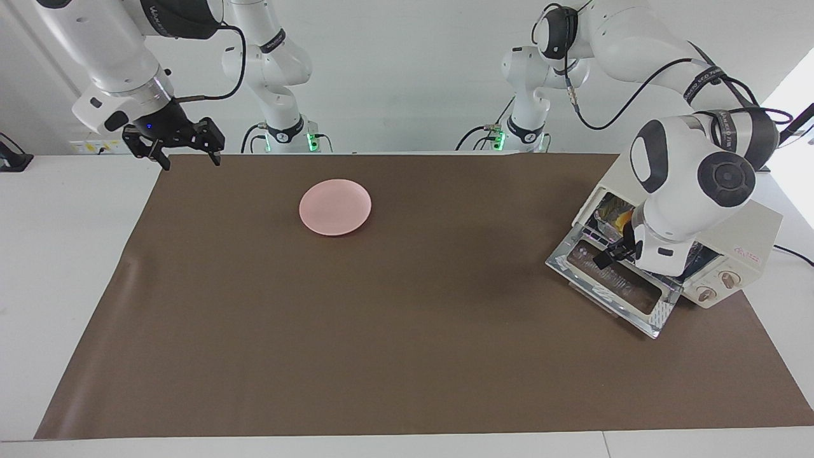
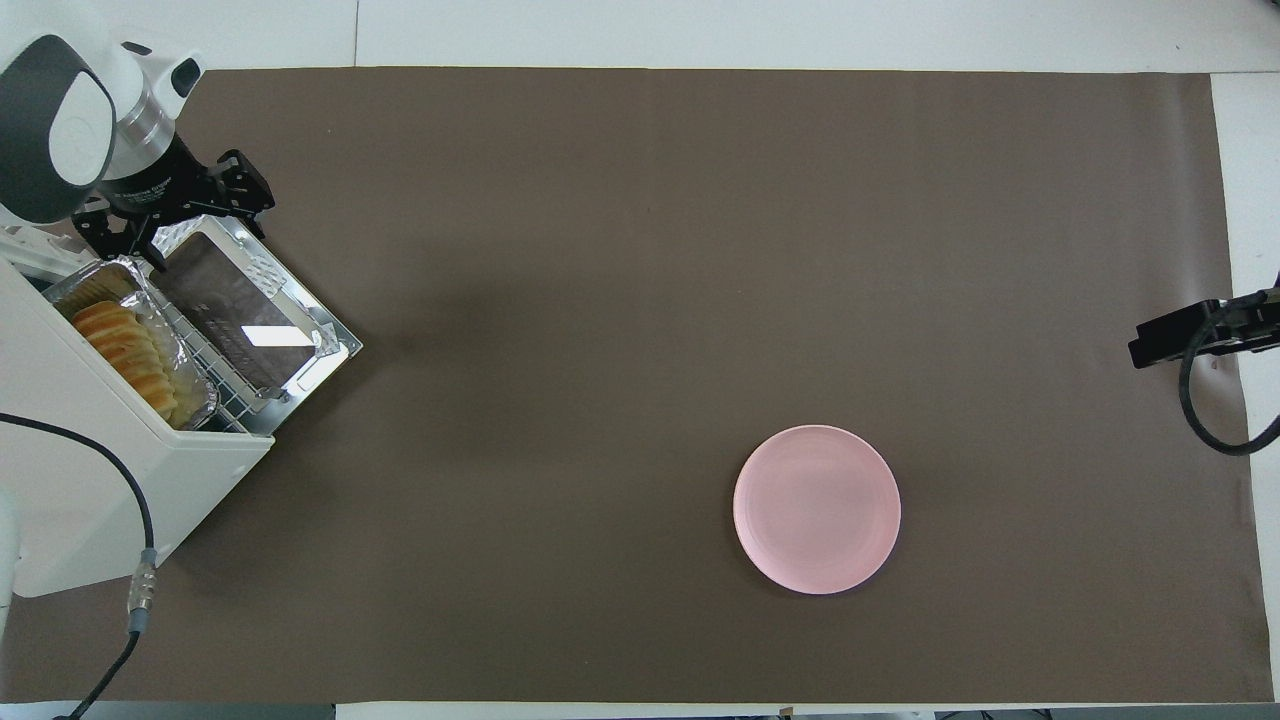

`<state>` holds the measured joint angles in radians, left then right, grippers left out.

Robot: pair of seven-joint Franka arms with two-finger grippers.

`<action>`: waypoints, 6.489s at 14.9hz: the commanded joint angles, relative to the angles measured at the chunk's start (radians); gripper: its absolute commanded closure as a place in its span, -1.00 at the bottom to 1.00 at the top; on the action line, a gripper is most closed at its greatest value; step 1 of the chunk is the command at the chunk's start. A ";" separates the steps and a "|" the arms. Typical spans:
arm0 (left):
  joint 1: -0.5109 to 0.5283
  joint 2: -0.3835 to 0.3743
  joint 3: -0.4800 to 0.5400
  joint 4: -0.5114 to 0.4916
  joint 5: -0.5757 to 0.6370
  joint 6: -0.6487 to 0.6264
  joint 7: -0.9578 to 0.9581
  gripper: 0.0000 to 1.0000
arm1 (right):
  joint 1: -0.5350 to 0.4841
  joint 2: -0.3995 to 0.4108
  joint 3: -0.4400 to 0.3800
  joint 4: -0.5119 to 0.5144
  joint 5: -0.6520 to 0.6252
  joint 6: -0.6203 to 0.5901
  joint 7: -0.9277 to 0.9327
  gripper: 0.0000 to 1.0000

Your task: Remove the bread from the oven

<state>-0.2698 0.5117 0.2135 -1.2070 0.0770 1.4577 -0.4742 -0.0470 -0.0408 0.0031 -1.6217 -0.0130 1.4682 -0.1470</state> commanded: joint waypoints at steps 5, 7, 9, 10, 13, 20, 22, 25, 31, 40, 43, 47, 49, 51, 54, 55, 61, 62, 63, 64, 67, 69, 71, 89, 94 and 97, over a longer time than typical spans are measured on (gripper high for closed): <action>-0.034 -0.127 0.029 -0.310 0.093 0.185 -0.081 -1.00 | -0.020 -0.021 0.015 -0.020 -0.013 -0.002 0.004 -1.00; -0.028 -0.137 0.029 -0.345 0.095 0.199 -0.102 -1.00 | -0.021 -0.021 0.014 -0.020 -0.013 -0.005 0.006 -1.00; -0.022 -0.147 0.029 -0.381 0.095 0.216 -0.106 -1.00 | -0.022 -0.021 0.014 -0.020 -0.013 -0.005 0.006 -1.00; -0.020 -0.157 0.029 -0.400 0.096 0.220 -0.106 -1.00 | -0.022 -0.021 0.014 -0.020 -0.013 -0.005 0.006 -1.00; -0.019 -0.190 0.029 -0.474 0.096 0.262 -0.127 -1.00 | -0.022 -0.021 0.012 -0.020 -0.013 -0.005 0.007 -1.00; -0.017 -0.196 0.029 -0.568 0.099 0.360 -0.136 -1.00 | -0.022 -0.021 0.009 -0.020 -0.012 -0.008 0.006 -1.00; -0.017 -0.187 0.029 -0.569 0.116 0.366 -0.164 -0.67 | -0.022 -0.021 0.009 -0.021 -0.012 -0.008 0.007 -1.00; -0.014 -0.187 0.029 -0.580 0.118 0.365 -0.162 0.27 | -0.008 -0.022 0.009 -0.027 -0.012 0.001 0.009 -1.00; -0.025 -0.183 0.029 -0.565 0.121 0.357 -0.152 1.00 | 0.015 -0.025 0.017 -0.033 0.001 0.012 0.038 -1.00; -0.257 -0.039 -0.051 -0.207 0.095 0.299 -0.081 1.00 | 0.036 -0.067 0.017 -0.138 0.004 0.103 0.052 -1.00; -0.406 -0.039 -0.054 -0.213 0.048 0.332 -0.081 1.00 | 0.036 -0.068 0.018 -0.153 0.004 0.130 0.050 -1.00; -0.542 0.007 -0.054 -0.253 -0.079 0.421 -0.112 1.00 | 0.036 -0.070 0.017 -0.155 0.004 0.132 0.050 -1.00; -0.552 0.007 -0.057 -0.292 -0.080 0.417 -0.113 1.00 | 0.036 -0.070 0.018 -0.156 0.004 0.132 0.050 -1.00; -0.559 0.008 -0.065 -0.327 -0.080 0.429 -0.116 1.00 | 0.036 -0.073 0.017 -0.156 0.004 0.132 0.050 -1.00; -0.563 0.010 -0.066 -0.342 -0.086 0.438 -0.119 1.00 | 0.036 -0.073 0.018 -0.164 0.004 0.138 0.050 -1.00; -0.562 0.011 -0.065 -0.339 -0.092 0.443 -0.129 0.48 | 0.038 -0.071 0.018 -0.165 0.004 0.139 0.052 -1.00; -0.502 0.025 -0.019 -0.198 -0.098 0.343 -0.182 -1.00 | 0.079 -0.071 0.018 -0.214 0.008 0.216 0.090 -1.00; -0.453 -0.014 -0.010 -0.200 -0.106 0.340 -0.179 -1.00 | 0.100 -0.068 0.018 -0.224 0.024 0.233 0.125 -1.00; -0.390 -0.066 -0.011 -0.204 -0.105 0.329 -0.178 -1.00 | 0.128 -0.060 0.018 -0.228 0.031 0.251 0.159 -1.00; -0.331 -0.108 -0.011 -0.201 -0.103 0.296 -0.178 -1.00 | 0.156 -0.050 0.018 -0.228 0.033 0.268 0.200 -1.00; -0.183 -0.212 -0.011 -0.201 -0.103 0.208 -0.109 -1.00 | 0.252 0.008 0.018 -0.225 0.034 0.348 0.329 -1.00; -0.100 -0.275 -0.011 -0.204 -0.105 0.138 -0.022 -1.00 | 0.330 0.064 0.018 -0.218 0.034 0.423 0.447 -1.00; -0.036 -0.329 -0.011 -0.212 -0.111 0.066 0.098 -1.00 | 0.400 0.128 0.018 -0.187 0.038 0.474 0.530 -1.00; 0.133 -0.512 -0.125 -0.432 -0.066 -0.034 0.399 -1.00 | 0.642 0.601 0.017 0.057 0.048 0.722 0.863 -1.00; 0.133 -0.506 -0.125 -0.439 -0.063 -0.043 0.407 -1.00 | 0.639 0.607 0.017 0.046 0.039 0.745 0.850 -0.03; 0.132 -0.510 -0.125 -0.441 -0.063 -0.040 0.405 -1.00 | 0.642 0.608 0.017 0.043 0.041 0.758 0.850 1.00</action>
<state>-0.1268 0.0078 0.0824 -1.6418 -0.0056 1.4087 -0.0784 0.5966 0.5556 0.0168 -1.5851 0.0361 2.2029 0.7073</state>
